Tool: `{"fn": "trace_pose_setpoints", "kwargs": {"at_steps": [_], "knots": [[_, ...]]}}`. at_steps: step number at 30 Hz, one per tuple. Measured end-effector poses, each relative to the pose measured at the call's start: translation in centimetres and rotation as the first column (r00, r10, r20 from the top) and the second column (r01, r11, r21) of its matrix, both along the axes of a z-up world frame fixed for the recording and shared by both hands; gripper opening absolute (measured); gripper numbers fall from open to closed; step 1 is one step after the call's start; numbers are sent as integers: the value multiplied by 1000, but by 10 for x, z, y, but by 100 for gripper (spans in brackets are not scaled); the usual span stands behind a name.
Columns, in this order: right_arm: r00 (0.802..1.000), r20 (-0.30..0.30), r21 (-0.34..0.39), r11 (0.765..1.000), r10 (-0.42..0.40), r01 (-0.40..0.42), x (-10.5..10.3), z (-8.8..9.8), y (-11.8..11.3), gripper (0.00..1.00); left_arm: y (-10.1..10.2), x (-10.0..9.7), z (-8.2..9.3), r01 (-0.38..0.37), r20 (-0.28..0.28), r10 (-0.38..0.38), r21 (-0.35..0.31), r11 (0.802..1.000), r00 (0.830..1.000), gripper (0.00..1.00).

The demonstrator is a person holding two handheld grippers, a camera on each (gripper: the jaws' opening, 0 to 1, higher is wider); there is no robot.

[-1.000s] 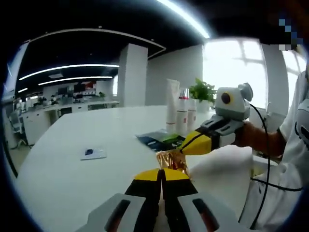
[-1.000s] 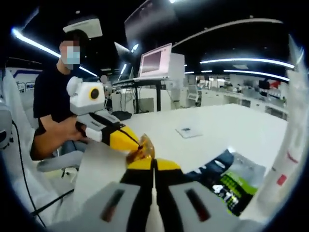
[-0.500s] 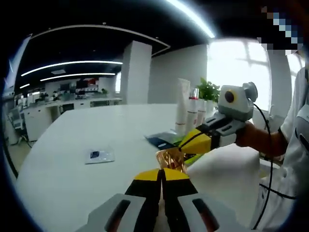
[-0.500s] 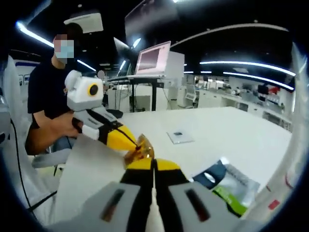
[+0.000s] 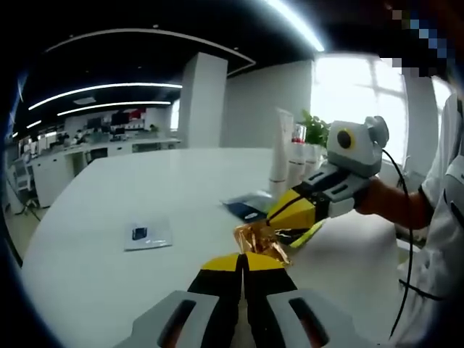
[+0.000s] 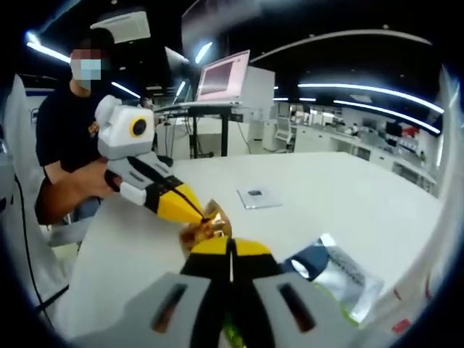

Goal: Arrange the skincare products in the storage area until every visible bottle or jar stands upright without overlapping.

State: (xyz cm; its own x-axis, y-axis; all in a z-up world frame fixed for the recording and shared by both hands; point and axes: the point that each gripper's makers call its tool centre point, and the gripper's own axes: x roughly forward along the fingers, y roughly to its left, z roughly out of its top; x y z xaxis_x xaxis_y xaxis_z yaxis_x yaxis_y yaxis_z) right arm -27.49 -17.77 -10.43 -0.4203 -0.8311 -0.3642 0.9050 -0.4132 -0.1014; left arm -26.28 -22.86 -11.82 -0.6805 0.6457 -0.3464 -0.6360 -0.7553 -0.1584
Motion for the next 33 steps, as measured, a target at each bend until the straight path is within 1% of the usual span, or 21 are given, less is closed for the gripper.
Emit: {"fn": "trace_pose_setpoints", "kwargs": {"at_steps": [6, 11, 16, 18, 22, 24, 27, 33], "knots": [[1000, 16, 18, 1000, 0, -1, -6, -5, 0, 0, 0, -4, -4, 6, 23, -6, 1, 1000, 1000, 0], [1000, 19, 47, 999, 1, -2, -12, -11, 0, 0, 2, -7, -9, 18, 31, -17, -19, 1000, 999, 0], [1000, 17, 59, 998, 3, -4, -14, -12, 1, 0, 3, -10, -10, 16, 25, -15, -36, 999, 1000, 0], [1000, 17, 73, 997, 4, -5, -16, -15, 2, 0, 4, -10, -11, 21, 31, -19, -39, 999, 999, 0], [1000, 10, 84, 996, 3, -4, -18, -17, 5, 0, 6, -10, -11, 41, 23, -40, -48, 998, 999, 0], [1000, 17, 83, 997, 5, -7, -18, -18, 4, 0, 6, -11, -13, 39, 27, -37, -50, 998, 999, 0], [1000, 15, 104, 994, 11, -13, -18, -22, 5, 0, 7, -11, -14, 50, 21, -49, -65, 997, 999, 0], [1000, 11, 119, 993, 9, -10, -20, -26, 6, 0, 8, -12, -17, 52, 22, -51, -86, 995, 998, 0]]}}
